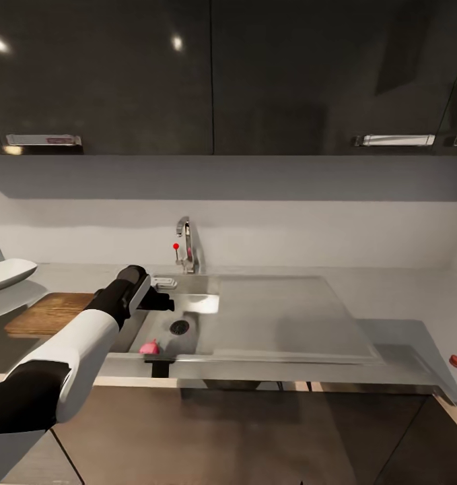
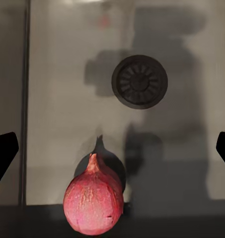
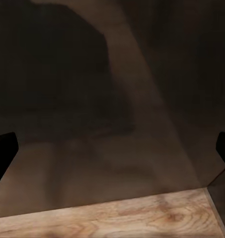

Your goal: In the kitchen, take the Vidalia onion out of the sink, dice it on the chopping board with the paring knife, put the diced onion into the bowl on the countertop, then place both the paring knife and the chopping board into the sink.

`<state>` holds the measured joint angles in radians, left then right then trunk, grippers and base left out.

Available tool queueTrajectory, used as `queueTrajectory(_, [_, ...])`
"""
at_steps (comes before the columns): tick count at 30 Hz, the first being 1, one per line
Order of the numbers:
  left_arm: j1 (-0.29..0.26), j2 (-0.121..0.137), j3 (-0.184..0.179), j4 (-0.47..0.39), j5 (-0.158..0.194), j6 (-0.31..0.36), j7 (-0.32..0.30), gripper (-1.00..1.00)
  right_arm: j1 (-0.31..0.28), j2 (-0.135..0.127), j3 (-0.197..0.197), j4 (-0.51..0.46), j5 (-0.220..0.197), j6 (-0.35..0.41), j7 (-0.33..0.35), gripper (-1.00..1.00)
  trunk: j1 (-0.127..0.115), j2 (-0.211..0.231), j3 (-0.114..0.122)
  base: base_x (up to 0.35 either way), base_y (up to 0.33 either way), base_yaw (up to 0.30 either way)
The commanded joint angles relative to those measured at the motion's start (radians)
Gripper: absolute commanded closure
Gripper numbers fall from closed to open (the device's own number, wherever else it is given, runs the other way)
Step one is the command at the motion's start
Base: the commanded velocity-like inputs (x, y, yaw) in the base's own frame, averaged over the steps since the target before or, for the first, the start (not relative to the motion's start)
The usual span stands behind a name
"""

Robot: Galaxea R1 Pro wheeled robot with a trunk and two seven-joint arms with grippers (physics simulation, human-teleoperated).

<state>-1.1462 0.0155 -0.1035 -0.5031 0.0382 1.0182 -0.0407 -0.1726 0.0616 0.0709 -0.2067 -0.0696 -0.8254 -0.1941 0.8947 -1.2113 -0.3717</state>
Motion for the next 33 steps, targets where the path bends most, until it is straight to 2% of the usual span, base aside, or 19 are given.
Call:
queueTrajectory(1, [-0.001,0.001,-0.008,0.001,0.003,0.003,-0.002,-1.00,-0.001,0.000,0.008,0.000,-0.007,-0.003,-0.004,-1.00,0.000,-0.001,-0.001,-0.043,0.000,0.000])
queueTrajectory(13, [-0.001,0.000,-0.007,0.067,0.003,0.000,-0.002,-1.00,-0.001,0.000,0.008,0.000,-0.007,-0.003,-0.004,-1.00,0.000,-0.001,-0.001,-0.130,0.000,0.000])
queueTrajectory(33, [-0.001,0.000,-0.004,0.110,0.003,-0.004,-0.002,-1.00,-0.001,0.000,0.008,0.000,-0.007,-0.003,-0.004,-1.00,0.000,-0.001,-0.001,-0.003,0.000,0.000])
